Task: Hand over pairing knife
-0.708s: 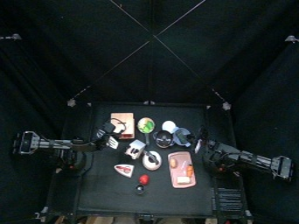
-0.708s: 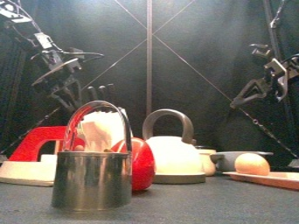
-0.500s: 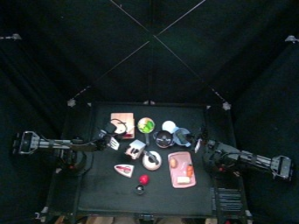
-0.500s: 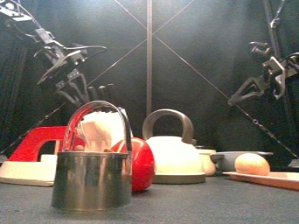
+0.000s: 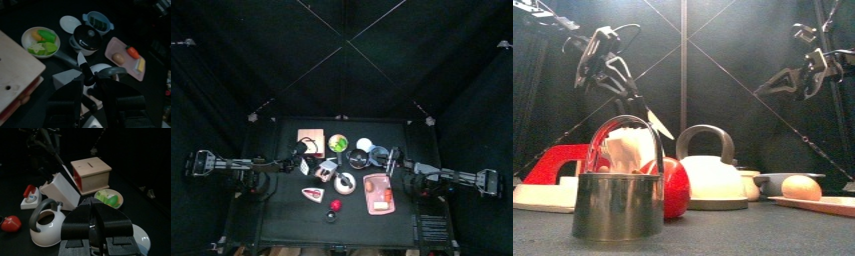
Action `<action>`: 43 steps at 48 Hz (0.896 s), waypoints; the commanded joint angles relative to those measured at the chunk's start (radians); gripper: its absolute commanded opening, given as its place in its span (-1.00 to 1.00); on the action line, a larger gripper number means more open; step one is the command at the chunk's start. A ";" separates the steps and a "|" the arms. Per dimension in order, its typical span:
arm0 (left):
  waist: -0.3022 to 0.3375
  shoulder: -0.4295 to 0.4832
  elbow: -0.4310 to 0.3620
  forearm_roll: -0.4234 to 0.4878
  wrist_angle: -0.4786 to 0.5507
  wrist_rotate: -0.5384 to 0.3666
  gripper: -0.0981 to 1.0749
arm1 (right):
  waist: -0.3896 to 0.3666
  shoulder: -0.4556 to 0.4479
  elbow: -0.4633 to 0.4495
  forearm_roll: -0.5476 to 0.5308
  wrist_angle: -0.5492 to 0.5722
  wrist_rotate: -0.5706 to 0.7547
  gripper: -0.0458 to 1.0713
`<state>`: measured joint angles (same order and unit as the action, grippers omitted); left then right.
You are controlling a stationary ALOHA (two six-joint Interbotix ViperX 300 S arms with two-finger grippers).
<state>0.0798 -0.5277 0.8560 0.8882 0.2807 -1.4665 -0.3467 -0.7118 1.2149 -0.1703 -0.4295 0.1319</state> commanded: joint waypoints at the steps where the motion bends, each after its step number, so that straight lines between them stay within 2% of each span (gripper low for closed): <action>1: 0.003 -0.002 -0.043 -0.017 -0.054 0.000 0.30 | 0.040 0.046 -0.060 -0.048 -0.034 -0.002 -0.89; 7: 0.012 -0.002 -0.055 -0.028 -0.118 0.002 0.30 | 0.087 0.103 -0.110 -0.114 -0.063 -0.002 -0.89; 13: 0.040 -0.002 -0.052 -0.044 -0.152 0.002 0.30 | 0.117 0.143 -0.144 -0.133 -0.097 -0.002 -0.89; 21: 0.055 -0.002 -0.044 -0.077 -0.166 0.002 0.30 | 0.126 0.184 -0.158 -0.137 -0.104 -0.003 -0.89; 31: 0.057 -0.002 -0.051 -0.106 -0.184 -0.003 0.30 | 0.133 0.193 -0.167 -0.147 -0.110 -0.003 -0.88; 36: 0.057 0.003 -0.060 -0.160 -0.213 -0.003 0.30 | 0.147 0.202 -0.183 -0.141 -0.112 -0.002 -0.81; 43: 0.072 0.017 -0.058 -0.192 -0.293 -0.002 0.29 | 0.161 0.245 -0.212 -0.118 -0.112 0.000 -0.54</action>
<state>0.1381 -0.5185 0.8268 0.7072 0.0353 -1.4696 -0.1933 -0.4817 1.0416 -0.3053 -0.5323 0.1289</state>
